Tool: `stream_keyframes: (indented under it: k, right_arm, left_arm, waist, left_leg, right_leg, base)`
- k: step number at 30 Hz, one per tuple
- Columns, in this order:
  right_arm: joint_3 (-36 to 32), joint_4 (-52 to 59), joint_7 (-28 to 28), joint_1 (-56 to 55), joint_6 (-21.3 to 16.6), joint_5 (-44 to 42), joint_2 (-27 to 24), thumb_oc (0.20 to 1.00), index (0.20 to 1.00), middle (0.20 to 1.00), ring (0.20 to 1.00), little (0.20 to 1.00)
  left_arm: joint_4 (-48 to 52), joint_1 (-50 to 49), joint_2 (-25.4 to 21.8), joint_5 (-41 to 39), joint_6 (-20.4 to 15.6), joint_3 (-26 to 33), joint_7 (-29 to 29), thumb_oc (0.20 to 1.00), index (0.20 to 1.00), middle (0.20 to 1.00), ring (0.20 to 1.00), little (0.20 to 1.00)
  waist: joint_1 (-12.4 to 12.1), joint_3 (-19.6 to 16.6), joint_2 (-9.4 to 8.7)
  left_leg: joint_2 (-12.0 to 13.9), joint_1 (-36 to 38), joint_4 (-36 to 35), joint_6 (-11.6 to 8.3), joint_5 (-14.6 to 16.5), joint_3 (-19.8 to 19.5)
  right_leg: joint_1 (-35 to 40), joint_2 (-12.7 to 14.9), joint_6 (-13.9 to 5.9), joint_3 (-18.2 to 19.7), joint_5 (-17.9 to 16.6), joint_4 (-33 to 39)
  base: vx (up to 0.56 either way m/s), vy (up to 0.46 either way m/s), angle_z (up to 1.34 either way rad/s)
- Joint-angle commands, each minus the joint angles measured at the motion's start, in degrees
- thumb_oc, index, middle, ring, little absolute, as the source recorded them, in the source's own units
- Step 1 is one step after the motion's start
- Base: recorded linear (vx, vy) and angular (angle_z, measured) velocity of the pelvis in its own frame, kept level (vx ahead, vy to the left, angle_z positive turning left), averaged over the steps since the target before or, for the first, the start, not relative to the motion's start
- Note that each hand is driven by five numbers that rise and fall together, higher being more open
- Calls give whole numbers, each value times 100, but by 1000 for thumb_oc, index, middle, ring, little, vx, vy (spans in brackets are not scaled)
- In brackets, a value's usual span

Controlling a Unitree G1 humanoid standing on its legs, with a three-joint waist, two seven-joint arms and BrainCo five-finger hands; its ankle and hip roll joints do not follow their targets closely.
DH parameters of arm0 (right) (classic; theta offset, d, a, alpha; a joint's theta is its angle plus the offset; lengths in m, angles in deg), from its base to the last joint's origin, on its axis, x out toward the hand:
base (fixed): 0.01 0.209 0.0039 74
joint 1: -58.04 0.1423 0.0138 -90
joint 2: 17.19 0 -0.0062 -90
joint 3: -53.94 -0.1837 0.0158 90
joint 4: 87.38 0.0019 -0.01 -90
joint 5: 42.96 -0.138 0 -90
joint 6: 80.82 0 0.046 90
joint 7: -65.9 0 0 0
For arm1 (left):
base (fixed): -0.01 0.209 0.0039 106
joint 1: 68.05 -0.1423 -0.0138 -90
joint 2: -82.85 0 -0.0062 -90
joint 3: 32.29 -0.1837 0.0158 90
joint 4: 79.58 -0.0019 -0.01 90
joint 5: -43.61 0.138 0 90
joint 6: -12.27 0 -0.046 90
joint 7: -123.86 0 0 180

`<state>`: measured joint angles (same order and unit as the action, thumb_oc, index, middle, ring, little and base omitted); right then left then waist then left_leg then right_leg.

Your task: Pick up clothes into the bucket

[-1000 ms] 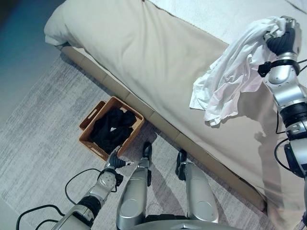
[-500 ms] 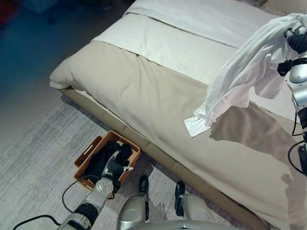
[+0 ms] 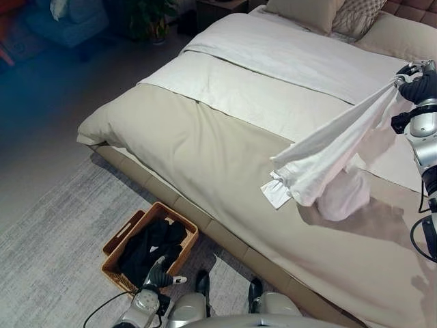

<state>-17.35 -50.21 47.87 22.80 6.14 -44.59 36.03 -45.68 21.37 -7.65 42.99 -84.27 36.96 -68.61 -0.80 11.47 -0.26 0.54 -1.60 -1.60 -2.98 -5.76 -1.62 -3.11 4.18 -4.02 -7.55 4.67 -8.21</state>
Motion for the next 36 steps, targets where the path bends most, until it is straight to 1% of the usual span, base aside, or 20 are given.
stream_keyframes:
  k: [1,14,16,17,18,20,21,22,25,26,27,28,31,32,33,34,35,36]
  right_arm:
    - [264,233,-118,224,-171,148,-217,200,200,200,200,200]
    - [295,415,-258,417,-136,270,-231,200,200,200,200,200]
    - [207,610,-425,520,-133,309,-400,200,200,200,200,200]
    - [206,613,-426,519,-132,309,-402,200,200,200,200,200]
    - [111,725,-571,621,-157,248,-566,200,200,200,200,200]
    - [30,864,-737,775,-195,173,-713,200,200,200,200,200]
    - [26,871,-738,771,-190,173,-715,200,200,200,200,200]
    - [-30,972,-928,1026,-262,24,-901,200,200,200,200,200]
    - [22,968,-1003,1277,-329,-135,-1054,200,200,200,200,200]
    - [69,1038,-984,1391,-341,-186,-1150,200,200,200,200,200]
    - [216,1078,-932,1620,-357,-324,-1296,200,200,200,200,200]
    - [236,1073,-930,1640,-355,-330,-1297,200,200,200,200,200]
    - [400,1320,-724,1750,-383,-547,-1348,200,200,200,200,200]
    - [403,1420,-662,1691,-384,-577,-1315,200,200,200,200,200]
    - [383,1431,-661,1673,-378,-576,-1313,200,200,200,200,200]
    - [313,1625,-554,1454,-355,-570,-1263,200,200,200,200,200]
    - [294,1746,-477,1295,-350,-568,-1209,200,200,200,200,200]
    - [177,1823,-384,1043,-328,-580,-1170,200,200,200,200,200]
  left_arm:
    - [-219,89,35,336,-40,120,-61,1000,1000,1000,1000,1000]
    - [-120,224,56,338,-50,55,-91,1000,1000,1000,1000,1000]
    - [-83,231,49,332,-44,79,-85,1000,1000,1000,1000,1000]
    - [-84,233,50,332,-44,78,-85,1000,1000,1000,1000,1000]
    - [-65,241,27,347,-45,80,-79,1000,1000,1000,1000,1000]
    - [-58,248,5,351,-48,90,-75,1000,1000,1000,1000,1000]
    - [-57,250,5,351,-47,90,-74,1000,1000,1000,1000,1000]
    - [-30,259,-21,346,-53,54,-74,1000,1000,1000,1000,1000]
    - [21,260,-38,324,-66,18,-62,1000,1000,1000,1000,1000]
    - [114,253,-64,293,-74,1,-33,1000,1000,1000,1000,1000]
    - [325,237,-82,34,-84,31,102,1000,1000,1000,1000,1000]
    - [337,233,-82,25,-77,34,111,1000,1000,1000,1000,1000]
    - [1309,313,-240,-676,-166,84,334,1000,1000,1000,1000,1000]
    - [1606,417,-319,-843,-216,111,342,1000,1000,1000,1000,1000]
    - [1628,407,-335,-852,-201,113,347,1000,1000,1000,1000,1000]
    - [2212,556,-493,-1078,-248,180,398,1000,1000,1000,1000,1000]
    - [2568,698,-576,-1234,-323,233,388,1000,1000,1000,1000,1000]
    - [2938,783,-701,-1334,-324,276,411,1000,1000,1000,1000,1000]
  waist:
    - [-17,-252,-380]
    - [-4,-232,-424]
    - [0,-276,-445]
    - [-1,-273,-444]
    - [7,-319,-465]
    - [7,-369,-485]
    - [5,-365,-485]
    - [9,-429,-517]
    - [10,-478,-537]
    - [18,-525,-556]
    - [42,-582,-573]
    - [44,-580,-567]
    - [119,-659,-546]
    - [153,-676,-522]
    - [154,-672,-529]
    - [201,-694,-506]
    - [231,-717,-471]
    - [246,-734,-472]
  left_leg:
    - [-214,112,466,26,748,4]
    - [-227,168,409,47,732,-30]
    - [-232,190,417,56,753,-26]
    - [-232,191,418,57,754,-27]
    - [-237,220,425,63,777,-31]
    - [-244,254,432,70,801,-32]
    - [-244,257,433,70,803,-31]
    - [-247,292,436,73,832,-31]
    - [-250,329,432,73,851,-36]
    - [-253,349,425,71,859,-39]
    - [-242,386,410,63,867,-16]
    - [-241,388,408,63,868,-16]
    - [-239,451,432,61,907,14]
    - [-237,466,444,62,911,26]
    - [-236,471,447,62,914,25]
    - [-225,514,457,58,928,32]
    - [-226,534,463,57,935,40]
    - [-217,583,466,54,952,49]
  right_leg:
    - [293,211,-303,-67,-447,463]
    - [326,251,-330,-107,-456,437]
    - [363,269,-342,-107,-453,435]
    - [365,269,-343,-108,-453,435]
    - [391,280,-352,-106,-448,432]
    - [435,283,-361,-100,-436,435]
    - [438,283,-361,-100,-435,435]
    - [481,290,-371,-92,-424,446]
    - [519,292,-375,-88,-416,463]
    - [541,288,-372,-78,-411,475]
    - [571,294,-374,-75,-409,490]
    - [573,293,-374,-74,-409,491]
    - [613,284,-361,-32,-374,451]
    - [628,288,-357,-20,-367,442]
    - [634,287,-357,-21,-365,440]
    - [681,288,-348,-18,-341,426]
    - [698,291,-345,-14,-336,424]
    - [742,291,-342,-16,-321,427]
  base:
    - [0,0,0]
    - [-3,4,2]
    - [0,0,0]
    - [0,0,0]
    - [30,13,1]
    - [23,8,1]
    - [37,12,1]
    - [30,12,0]
    - [11,4,0]
    - [31,6,0]
    - [31,7,1]
    - [33,8,0]
    - [19,4,-3]
    - [0,0,0]
    - [27,-3,-4]
    - [30,-2,-6]
    - [49,-4,-6]
    - [39,-5,1]
